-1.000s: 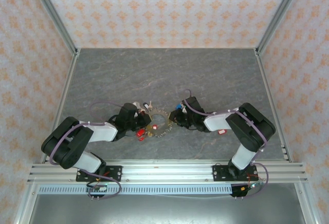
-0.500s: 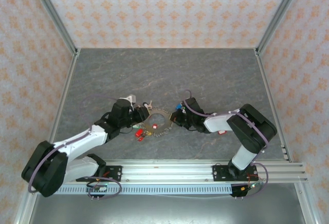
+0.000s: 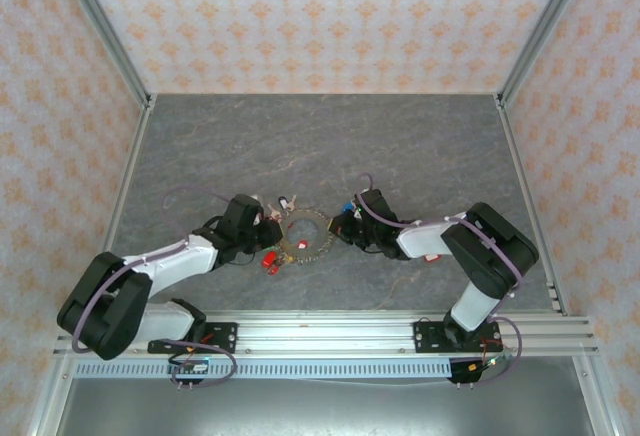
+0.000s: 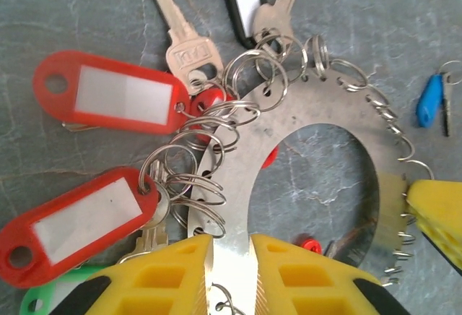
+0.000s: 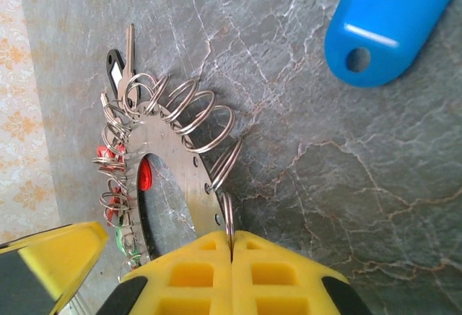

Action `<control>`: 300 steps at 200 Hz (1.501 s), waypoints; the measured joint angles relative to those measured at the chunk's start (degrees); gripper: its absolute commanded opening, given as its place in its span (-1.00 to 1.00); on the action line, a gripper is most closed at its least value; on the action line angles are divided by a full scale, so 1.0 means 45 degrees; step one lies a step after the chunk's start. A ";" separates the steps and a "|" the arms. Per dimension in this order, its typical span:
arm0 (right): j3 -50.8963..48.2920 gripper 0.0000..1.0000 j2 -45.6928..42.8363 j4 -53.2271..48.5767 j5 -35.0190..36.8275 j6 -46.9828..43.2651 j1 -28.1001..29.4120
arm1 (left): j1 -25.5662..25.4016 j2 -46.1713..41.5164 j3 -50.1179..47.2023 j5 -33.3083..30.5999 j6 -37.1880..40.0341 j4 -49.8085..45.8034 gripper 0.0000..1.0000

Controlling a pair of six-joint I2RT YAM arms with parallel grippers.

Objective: Put the keys on the keyring

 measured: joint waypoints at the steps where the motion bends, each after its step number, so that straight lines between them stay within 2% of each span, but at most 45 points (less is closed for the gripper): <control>1: -0.0005 -0.90 0.0000 0.0010 -0.0010 0.0000 0.0000 | 0.0000 0.0019 0.0000 0.0010 0.0000 0.0000 -0.62; 45: -0.0112 -0.80 0.0000 0.0350 -0.0185 0.0112 -0.0019 | 0.0010 0.0894 0.0015 0.0214 0.0000 0.0520 -0.71; 93: -0.0107 -0.58 0.0335 0.1069 -0.0534 0.0306 -0.0034 | 0.0029 0.1608 0.0121 0.0481 -0.0010 0.1443 -0.81; 155: -0.0112 -0.83 0.0680 0.1350 -0.0495 0.0369 -0.0087 | 0.0107 0.1729 0.0160 0.0442 -0.0029 0.1758 -0.80; 165: -0.0112 -0.87 0.0500 0.1209 -0.0452 0.0248 -0.0087 | 0.0107 0.1554 0.0136 0.0393 -0.0073 0.1642 -0.69; 187: -0.0131 -0.93 -0.0466 0.0690 -0.0345 -0.0034 -0.0087 | 0.0078 0.0510 -0.0024 0.0257 -0.0180 0.1151 -0.30; 229: -0.0384 -0.97 -0.2754 -0.0185 -0.0345 -0.0641 -0.0466 | 0.0083 -0.3293 -0.0078 -0.0622 -0.0092 -0.0131 0.47; 256: -0.0384 -0.99 -0.3857 -0.0374 -0.0704 -0.0831 -0.0733 | 0.0243 -0.4605 -0.0039 -0.0452 0.0000 -0.0544 0.55; 300: -0.0384 -1.00 -0.5105 -0.0423 -0.1379 -0.1030 -0.0879 | 0.1078 -0.4415 0.0112 0.1734 -0.0345 -0.0117 0.54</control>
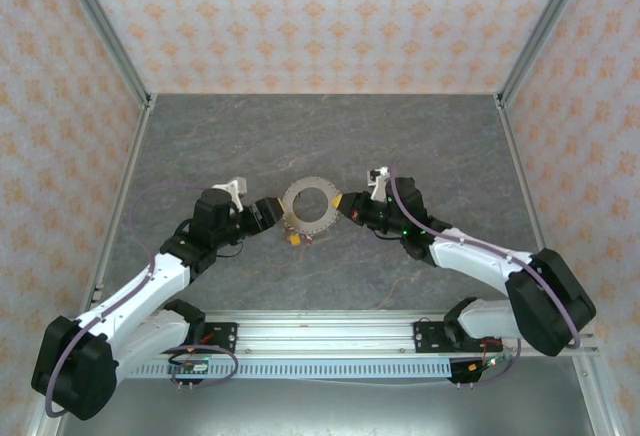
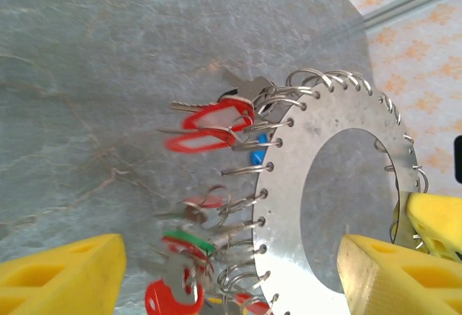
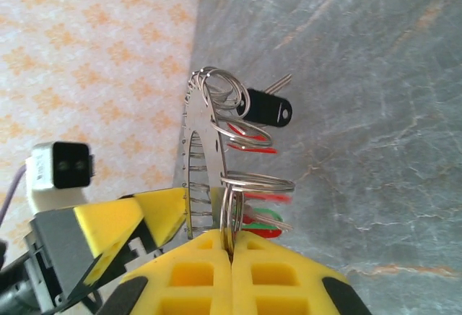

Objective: Put the keys on the keyring

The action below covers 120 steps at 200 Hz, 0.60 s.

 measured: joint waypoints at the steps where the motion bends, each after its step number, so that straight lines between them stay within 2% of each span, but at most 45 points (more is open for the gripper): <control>1: 0.0000 -1.00 -0.0010 -0.0005 -0.0005 0.0000 0.0000 | 0.0010 0.0010 0.0000 0.0039 -0.0010 0.0024 0.54; 21: 0.0000 -1.00 -0.0243 -0.0005 -0.0316 -0.0044 -0.0019 | 0.0121 0.0316 0.0155 0.1044 -0.0228 0.0447 0.53; 69: 0.0000 -1.00 -0.0408 0.0068 -0.0753 -0.0029 -0.0131 | 0.0291 0.0758 0.0617 0.2147 -0.0481 0.1083 0.27; 86: 0.0000 -1.00 -0.0447 0.0151 -0.0777 -0.0019 -0.0141 | 0.0287 0.0913 0.0622 0.2331 -0.0588 0.1132 0.29; 104: 0.0000 -1.00 -0.0447 0.0180 -0.0942 0.0005 -0.0136 | 0.0287 0.0952 0.0627 0.2516 -0.0704 0.1277 0.46; 120: 0.0000 -1.00 -0.0447 0.0199 -0.1015 0.0005 -0.0126 | 0.0287 0.0952 0.0656 0.2501 -0.0656 0.1282 0.47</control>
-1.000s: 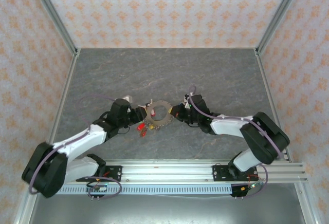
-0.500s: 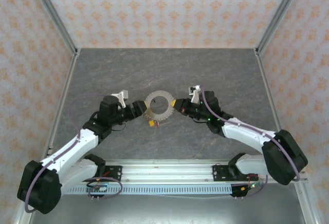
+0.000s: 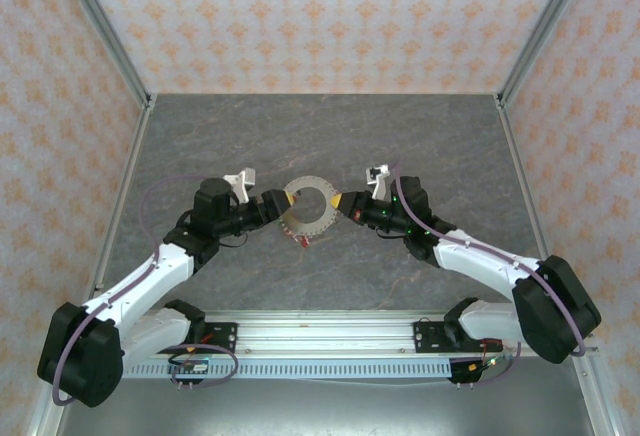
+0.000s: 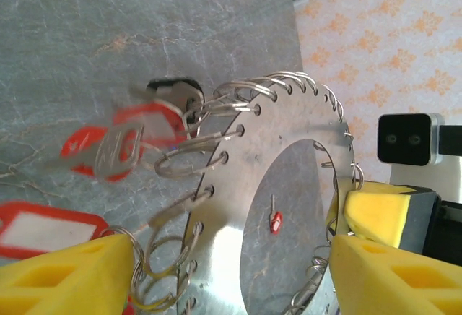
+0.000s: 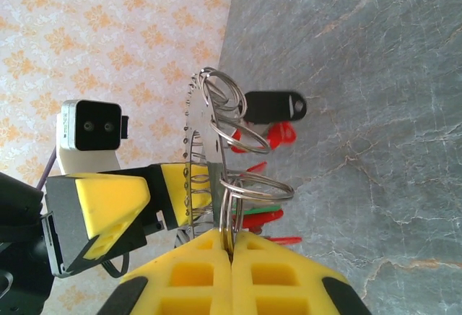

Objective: Put the keys on the keyring

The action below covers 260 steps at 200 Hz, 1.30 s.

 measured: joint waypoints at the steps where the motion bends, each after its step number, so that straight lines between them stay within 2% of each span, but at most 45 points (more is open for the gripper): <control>1: 0.0000 -1.00 0.0000 0.0000 0.0000 0.0000 0.0000 | 0.0000 0.0000 0.0000 -0.0015 -0.0005 -0.0005 0.47; 25: 0.0000 -1.00 0.0000 0.0000 0.0000 0.0000 0.0000 | 0.0000 -0.0063 0.0078 -0.0432 0.0044 -0.0427 0.61; 51: 0.0000 -1.00 0.0000 0.0053 -0.0024 0.0058 0.0000 | 0.0000 -0.0068 0.0078 -0.0767 0.0019 -0.0641 0.61; 143: 0.0010 -1.00 0.0418 0.1005 -0.0563 0.0549 0.0000 | 0.0000 0.0277 0.0078 0.0262 -0.0476 0.0729 -0.16; 185: 0.0087 -1.00 0.0525 0.1151 -0.0641 0.0544 -0.0029 | 0.0078 0.0219 0.0078 0.0291 -0.0607 0.0879 -0.53; 211: 0.0180 -0.87 0.0520 0.0942 -0.0413 0.0369 -0.0063 | 0.0107 -0.0092 0.0068 0.0306 -0.0597 0.0957 -0.86; 227: 0.0185 -0.83 0.0500 0.0797 -0.0287 0.0180 -0.0058 | 0.0102 -0.0364 0.0068 0.0379 -0.0670 0.1122 -1.00; 249: 0.0185 -0.69 0.0214 0.0617 -0.0049 -0.0165 -0.0019 | 0.0073 -0.0495 0.0068 0.0447 -0.0675 0.1282 -1.00; 260: 0.0185 -0.54 0.0019 0.0452 0.0112 -0.0427 0.0010 | 0.0049 -0.0505 0.0068 0.0491 -0.0661 0.1399 -1.00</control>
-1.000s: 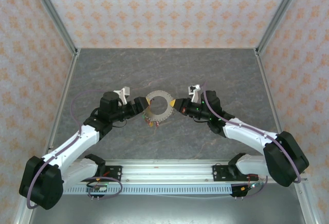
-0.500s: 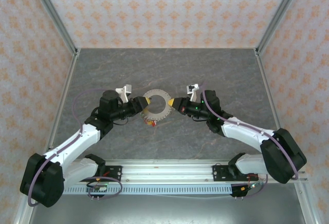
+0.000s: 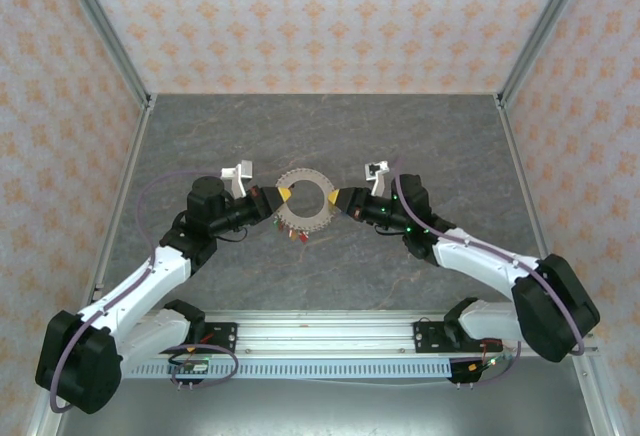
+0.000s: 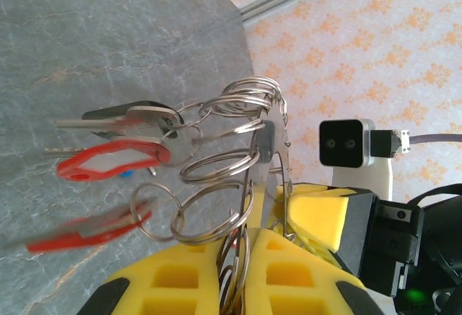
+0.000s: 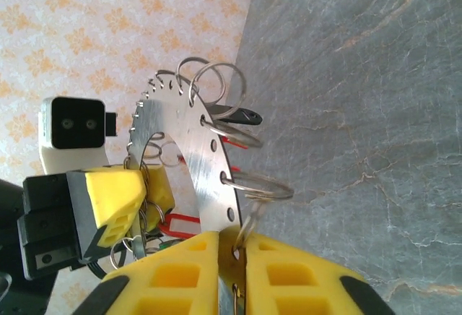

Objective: Put the keys on the keyring

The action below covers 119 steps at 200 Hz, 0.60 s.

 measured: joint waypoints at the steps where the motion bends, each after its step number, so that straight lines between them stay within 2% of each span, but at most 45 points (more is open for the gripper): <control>1: 0.0000 -0.52 -0.0024 -0.0024 0.0039 0.0015 0.0000 | 0.0000 -0.0005 0.0000 0.0005 -0.0005 0.0019 -1.00; 24: -0.0005 -0.21 -0.0641 -0.0491 0.0787 -0.0631 0.0000 | 0.0000 -0.0102 -0.0112 0.0000 0.0015 0.0350 -1.00; 45: -0.0053 -0.09 -0.1598 -0.1030 0.1802 -0.1370 0.0000 | 0.0000 -0.0403 -0.0379 -0.0005 0.0024 0.0738 -1.00; 68: -0.0500 -0.09 -0.3104 -0.1365 0.3021 -0.2395 0.0000 | 0.0000 -0.1117 -0.0636 -0.0151 0.0238 0.1069 -1.00; 93: -0.1234 -0.17 -0.4546 -0.1171 0.3225 -0.3925 0.0185 | -0.0034 -0.2215 -0.1010 -0.0631 0.0733 0.1695 -1.00; 119: -0.1904 -0.32 -0.5761 -0.0986 0.3575 -0.6416 0.1481 | -0.0160 -0.3007 -0.1175 -0.1010 0.1195 0.2006 -1.00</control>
